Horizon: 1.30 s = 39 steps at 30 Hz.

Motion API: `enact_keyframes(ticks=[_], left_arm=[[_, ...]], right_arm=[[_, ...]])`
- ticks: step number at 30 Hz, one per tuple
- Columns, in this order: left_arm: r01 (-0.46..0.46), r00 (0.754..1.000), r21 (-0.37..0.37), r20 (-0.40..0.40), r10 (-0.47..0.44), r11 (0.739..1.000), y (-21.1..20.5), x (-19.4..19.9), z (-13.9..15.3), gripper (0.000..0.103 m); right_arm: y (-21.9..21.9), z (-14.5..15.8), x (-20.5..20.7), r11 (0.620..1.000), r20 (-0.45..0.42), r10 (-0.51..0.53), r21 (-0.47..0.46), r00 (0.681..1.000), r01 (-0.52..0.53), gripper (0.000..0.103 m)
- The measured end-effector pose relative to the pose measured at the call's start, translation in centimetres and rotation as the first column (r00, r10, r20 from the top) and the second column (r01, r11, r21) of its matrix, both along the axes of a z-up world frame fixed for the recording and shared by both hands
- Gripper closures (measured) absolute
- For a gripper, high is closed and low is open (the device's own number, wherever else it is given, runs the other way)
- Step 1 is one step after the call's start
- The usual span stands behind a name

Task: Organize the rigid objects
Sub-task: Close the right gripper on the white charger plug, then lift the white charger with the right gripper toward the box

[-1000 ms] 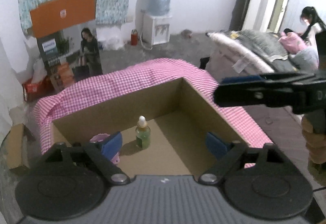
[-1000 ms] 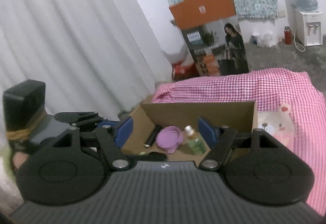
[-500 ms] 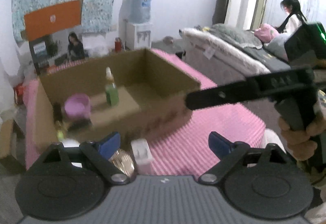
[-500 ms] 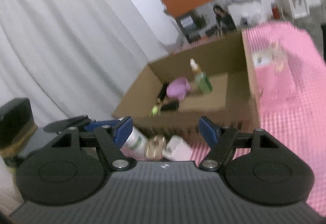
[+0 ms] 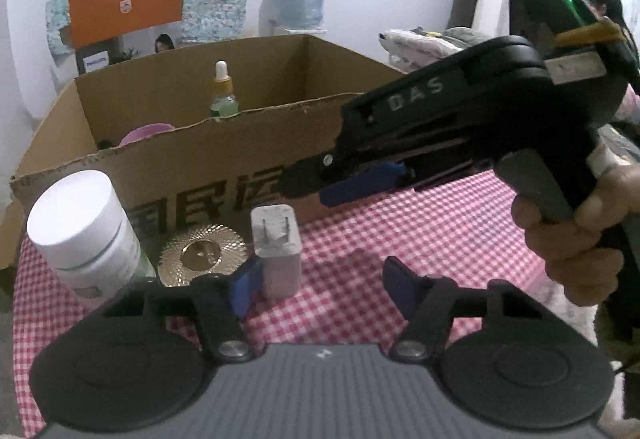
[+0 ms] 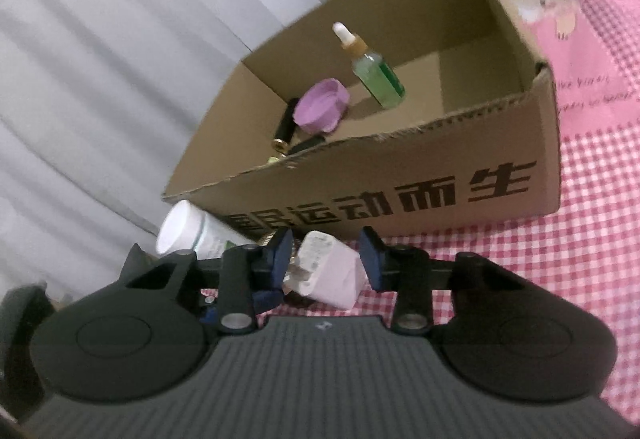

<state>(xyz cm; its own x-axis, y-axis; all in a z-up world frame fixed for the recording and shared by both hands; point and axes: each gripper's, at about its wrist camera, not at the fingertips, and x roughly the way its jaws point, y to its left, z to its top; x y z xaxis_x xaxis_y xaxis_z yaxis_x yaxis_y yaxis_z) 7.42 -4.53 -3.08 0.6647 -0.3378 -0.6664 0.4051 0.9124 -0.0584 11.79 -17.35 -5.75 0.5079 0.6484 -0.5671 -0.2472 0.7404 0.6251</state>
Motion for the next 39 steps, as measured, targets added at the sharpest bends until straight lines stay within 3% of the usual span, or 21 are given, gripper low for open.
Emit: enact_keyframes(ticks=[3, 14, 21, 39], left_arm=[[-0.016, 1.0, 0.012, 0.003, 0.016, 1.0, -0.1, 0.4, -0.6, 0.045], [-0.038, 0.999, -0.005, 0.016, 0.038, 0.999, -0.4, 1.2, -1.3, 0.048], [-0.074, 0.997, -0.027, -0.005, 0.074, 0.997, -0.6, 2.0, -1.5, 0.071], [0.0, 0.998, -0.075, -0.058, -0.005, 0.997, -3.6, 0.8, -1.3, 0.072]], right_arm=[[0.6, -1.0, 1.0, 1.0, -0.027, 0.007, 0.0, 1.0, -0.007, 0.073], [1.4, -2.0, 2.4, 0.999, -0.064, 0.035, 0.014, 0.997, -0.035, 0.073], [0.3, -1.5, 1.6, 1.0, -0.072, 0.015, -0.003, 0.997, -0.015, 0.073], [-3.1, -1.2, -2.2, 0.994, -0.107, -0.105, -0.04, 0.989, 0.101, 0.07]])
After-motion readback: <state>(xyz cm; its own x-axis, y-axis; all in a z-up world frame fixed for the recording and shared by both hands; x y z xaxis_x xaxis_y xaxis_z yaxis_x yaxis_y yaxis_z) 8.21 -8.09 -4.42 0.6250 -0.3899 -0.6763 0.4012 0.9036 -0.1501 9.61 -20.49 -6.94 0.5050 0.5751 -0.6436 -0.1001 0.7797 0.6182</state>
